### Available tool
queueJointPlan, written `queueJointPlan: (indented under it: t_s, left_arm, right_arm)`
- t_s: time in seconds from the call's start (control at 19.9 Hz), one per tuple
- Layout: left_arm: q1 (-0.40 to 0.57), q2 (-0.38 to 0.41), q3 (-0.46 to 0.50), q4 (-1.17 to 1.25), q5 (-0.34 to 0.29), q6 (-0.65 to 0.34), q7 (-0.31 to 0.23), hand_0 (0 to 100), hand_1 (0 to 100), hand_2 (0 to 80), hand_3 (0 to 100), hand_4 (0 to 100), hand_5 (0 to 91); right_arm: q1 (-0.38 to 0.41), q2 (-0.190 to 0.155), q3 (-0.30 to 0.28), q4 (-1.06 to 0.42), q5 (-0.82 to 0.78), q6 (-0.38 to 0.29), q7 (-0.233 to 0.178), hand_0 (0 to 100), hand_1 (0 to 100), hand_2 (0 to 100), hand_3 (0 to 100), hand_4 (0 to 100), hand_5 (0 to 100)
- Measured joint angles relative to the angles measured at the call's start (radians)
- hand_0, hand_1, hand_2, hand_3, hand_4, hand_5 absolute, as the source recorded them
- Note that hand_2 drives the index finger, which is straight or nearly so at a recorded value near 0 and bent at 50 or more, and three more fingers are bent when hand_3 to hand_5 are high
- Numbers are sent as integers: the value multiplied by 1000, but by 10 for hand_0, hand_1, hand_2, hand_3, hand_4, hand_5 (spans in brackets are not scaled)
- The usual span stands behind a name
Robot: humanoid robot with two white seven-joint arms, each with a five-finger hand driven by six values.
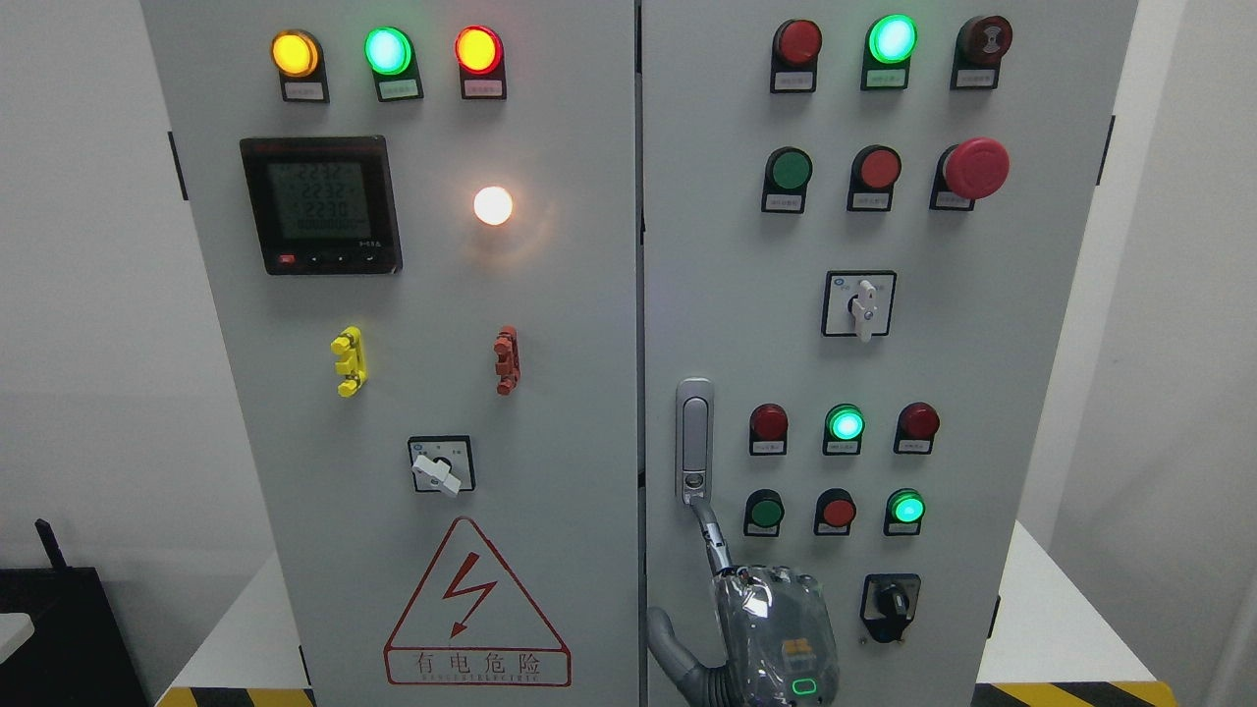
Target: Release door handle
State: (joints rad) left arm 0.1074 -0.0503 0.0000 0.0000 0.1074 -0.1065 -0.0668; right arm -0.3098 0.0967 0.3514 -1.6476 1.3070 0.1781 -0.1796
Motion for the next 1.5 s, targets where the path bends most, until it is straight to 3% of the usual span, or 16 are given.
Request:
queueJointPlan:
  t_s: [1.1, 1.5]
  left_arm:
    - [0, 0, 0, 0, 0, 0, 0, 120, 389, 0, 0, 0, 0]
    - [0, 0, 0, 0, 0, 0, 0, 120, 389, 0, 0, 0, 0]
  right_arm:
    - [-5, 0, -2, -8, 1, -4, -9, 348, 339, 0, 1000, 1000, 993]
    - [-2, 0, -2, -17, 1, -15, -62, 349, 339, 8, 1000, 1000, 966]
